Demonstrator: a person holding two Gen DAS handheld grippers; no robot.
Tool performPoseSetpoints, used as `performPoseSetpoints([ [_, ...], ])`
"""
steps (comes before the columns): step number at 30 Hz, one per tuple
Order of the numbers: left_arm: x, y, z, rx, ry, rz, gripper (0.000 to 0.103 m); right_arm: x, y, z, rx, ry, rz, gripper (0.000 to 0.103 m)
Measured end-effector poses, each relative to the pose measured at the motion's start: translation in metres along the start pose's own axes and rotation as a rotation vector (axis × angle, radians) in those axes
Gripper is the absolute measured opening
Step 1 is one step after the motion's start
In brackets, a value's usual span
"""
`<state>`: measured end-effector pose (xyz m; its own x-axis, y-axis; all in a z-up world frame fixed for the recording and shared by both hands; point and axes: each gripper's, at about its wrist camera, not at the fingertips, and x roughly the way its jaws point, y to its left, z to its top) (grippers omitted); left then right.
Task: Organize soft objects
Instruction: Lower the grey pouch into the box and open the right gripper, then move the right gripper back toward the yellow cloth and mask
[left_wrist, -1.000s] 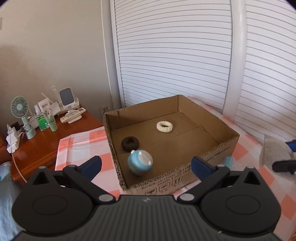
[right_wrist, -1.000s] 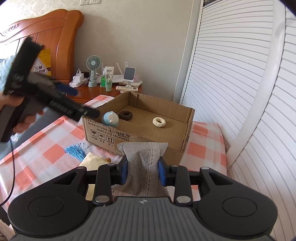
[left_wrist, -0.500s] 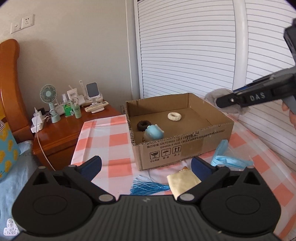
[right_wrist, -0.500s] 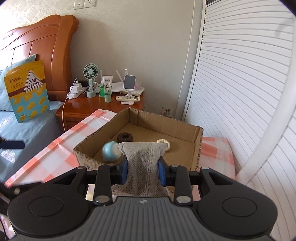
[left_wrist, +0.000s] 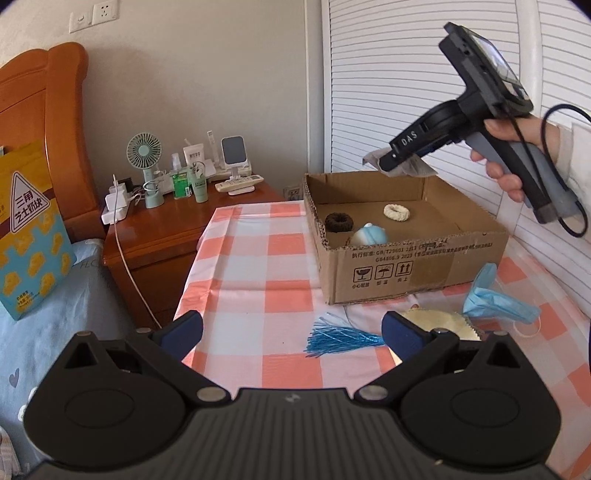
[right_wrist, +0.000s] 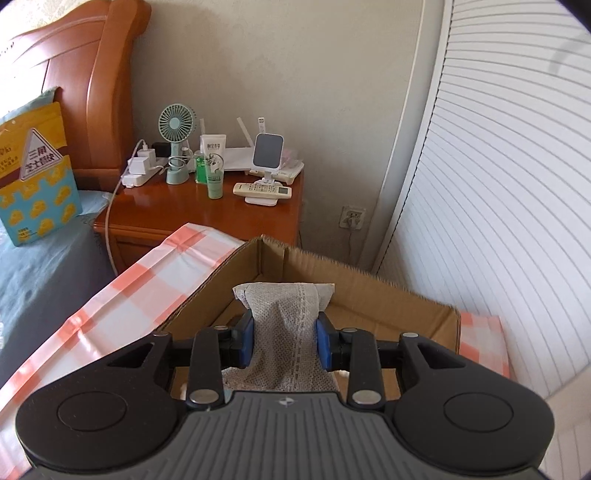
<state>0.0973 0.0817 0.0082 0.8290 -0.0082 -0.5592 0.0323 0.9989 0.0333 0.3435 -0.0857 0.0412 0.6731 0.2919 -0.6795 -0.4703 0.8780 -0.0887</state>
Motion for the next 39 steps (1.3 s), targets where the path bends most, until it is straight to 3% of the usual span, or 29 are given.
performPoseSetpoints([
  [1,0.0,0.001,-0.002,-0.007,0.007,0.003,0.102,0.007,0.001,0.004,0.0,0.013,-0.003,0.051],
  [3,0.0,0.003,-0.006,-0.012,0.019,0.008,0.102,0.014,0.002,0.006,-0.007,0.032,-0.023,0.078],
  [6,-0.003,0.004,-0.008,-0.014,0.022,0.016,0.102,0.009,0.005,-0.003,-0.013,0.026,-0.027,0.092],
  [13,-0.006,0.004,-0.009,-0.015,0.015,-0.002,0.102,-0.029,0.008,-0.017,0.006,0.007,-0.011,0.102],
  [20,-0.017,0.002,-0.012,-0.02,0.0,-0.034,0.102,-0.071,0.02,-0.036,0.033,-0.019,-0.029,0.103],
  [39,-0.018,-0.011,-0.022,0.018,0.016,-0.106,0.102,-0.118,0.032,-0.159,0.127,0.053,-0.128,0.103],
])
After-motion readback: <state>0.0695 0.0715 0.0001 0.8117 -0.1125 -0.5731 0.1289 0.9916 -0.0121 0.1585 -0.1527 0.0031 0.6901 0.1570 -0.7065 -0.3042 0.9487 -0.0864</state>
